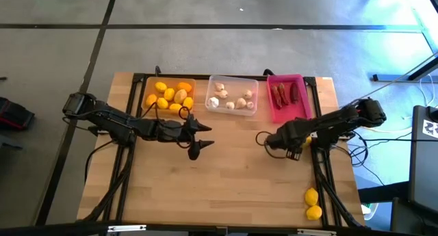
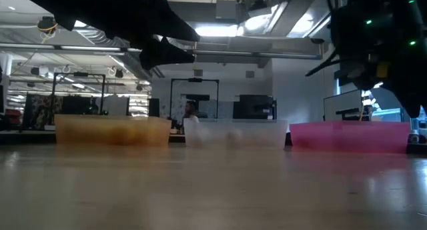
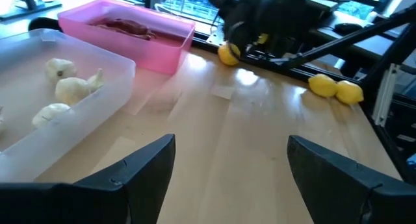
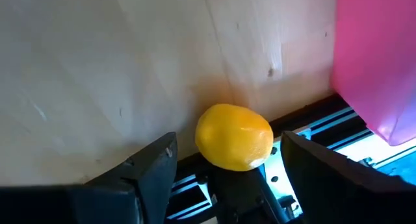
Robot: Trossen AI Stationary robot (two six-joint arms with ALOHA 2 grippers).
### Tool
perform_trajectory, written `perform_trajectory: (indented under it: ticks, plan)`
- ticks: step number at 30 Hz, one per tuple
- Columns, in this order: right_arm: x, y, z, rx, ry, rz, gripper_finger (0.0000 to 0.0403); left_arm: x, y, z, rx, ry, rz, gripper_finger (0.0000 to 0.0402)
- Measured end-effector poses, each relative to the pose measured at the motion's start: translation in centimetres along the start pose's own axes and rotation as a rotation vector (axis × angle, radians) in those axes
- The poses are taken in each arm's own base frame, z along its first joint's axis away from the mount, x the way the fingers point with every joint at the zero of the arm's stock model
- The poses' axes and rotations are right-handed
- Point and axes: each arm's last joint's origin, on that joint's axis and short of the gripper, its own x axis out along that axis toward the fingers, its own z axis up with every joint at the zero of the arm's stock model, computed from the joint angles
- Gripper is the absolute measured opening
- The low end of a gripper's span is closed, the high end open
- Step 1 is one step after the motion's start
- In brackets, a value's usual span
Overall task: Sort produce into baskets
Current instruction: Put the yellow lemon into the orange bin
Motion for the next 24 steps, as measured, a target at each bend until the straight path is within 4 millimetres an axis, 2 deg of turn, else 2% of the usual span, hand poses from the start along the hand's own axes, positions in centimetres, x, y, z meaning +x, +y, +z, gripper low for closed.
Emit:
perform_trajectory:
  ticks: [4, 12, 20, 24]
  plan:
    - [0.3, -1.0, 0.7, 0.028, 0.035, 0.04, 0.0264, 0.0, 0.0, 0.0, -0.001, 0.002, -0.005, 0.0292]
    - [1.0, -1.7, 1.6, 0.061, 0.118, 0.059, 0.0268, 0.0, 0.0, 0.0, -0.004, 0.006, -0.003, 0.0292]
    - [2.0, -1.8, 2.2, 0.063, 0.205, 0.017, 0.0349, 0.0, 0.0, -0.1, -0.001, 0.009, -0.007, 0.0292]
    - [2.3, -1.6, 2.4, 0.057, 0.243, 0.003, 0.0372, 0.0, 0.0, -0.1, 0.001, 0.01, -0.007, 0.0292]
